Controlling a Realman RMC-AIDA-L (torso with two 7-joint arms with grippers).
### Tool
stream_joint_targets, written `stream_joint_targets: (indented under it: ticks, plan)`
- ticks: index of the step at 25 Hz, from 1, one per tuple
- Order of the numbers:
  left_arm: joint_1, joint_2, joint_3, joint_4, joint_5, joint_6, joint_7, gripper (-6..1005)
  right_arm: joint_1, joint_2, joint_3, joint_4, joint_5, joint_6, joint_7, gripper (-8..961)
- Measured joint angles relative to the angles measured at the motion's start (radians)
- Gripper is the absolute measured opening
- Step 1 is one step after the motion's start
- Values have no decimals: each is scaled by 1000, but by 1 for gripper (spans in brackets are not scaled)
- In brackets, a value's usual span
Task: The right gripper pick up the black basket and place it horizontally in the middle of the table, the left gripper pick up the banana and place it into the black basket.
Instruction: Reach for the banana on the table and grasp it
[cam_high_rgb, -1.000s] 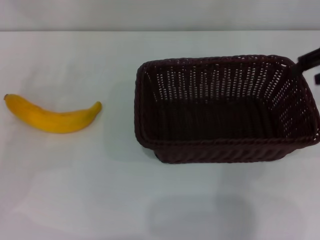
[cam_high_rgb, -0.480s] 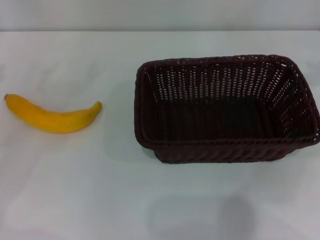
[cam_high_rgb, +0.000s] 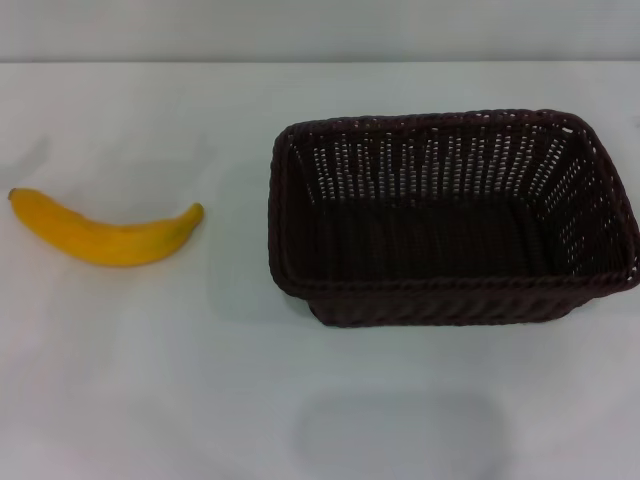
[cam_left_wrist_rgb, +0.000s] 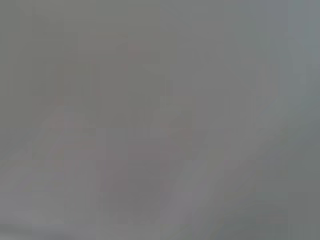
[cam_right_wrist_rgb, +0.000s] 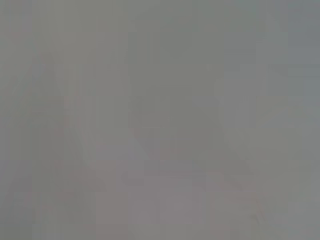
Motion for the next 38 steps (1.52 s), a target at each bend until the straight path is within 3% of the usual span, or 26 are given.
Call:
stream_joint_targets:
  ticks: [3,4,9,12,15,20,29,38]
  plan:
    - [-57,60,91,12,150,-74,-206,876,-18,6,1,65,58,-42,-123,706]
    - [-83,71,105,10,203,-105,-260,876,-21,7,1,95,81,-52,-171,706]
    - [-209,99,103,1,412,-237,-465,875,-28,9,3,228,199,-56,-418,706]
    - [-247,126,88,-39,438,-299,-541,873,-34,9,3,278,272,-50,-527,706]
    - [-304,162,67,-139,461,-375,-603,871,-51,9,3,305,340,-49,-606,706]
    - [-382,190,67,-308,501,-412,-697,868,-87,6,4,308,411,-49,-697,706]
    - [-423,189,79,-355,714,-417,-790,862,-87,6,16,317,424,-65,-842,705]
    - [-446,152,97,-431,887,-279,-776,856,-82,7,17,326,425,-68,-850,705]
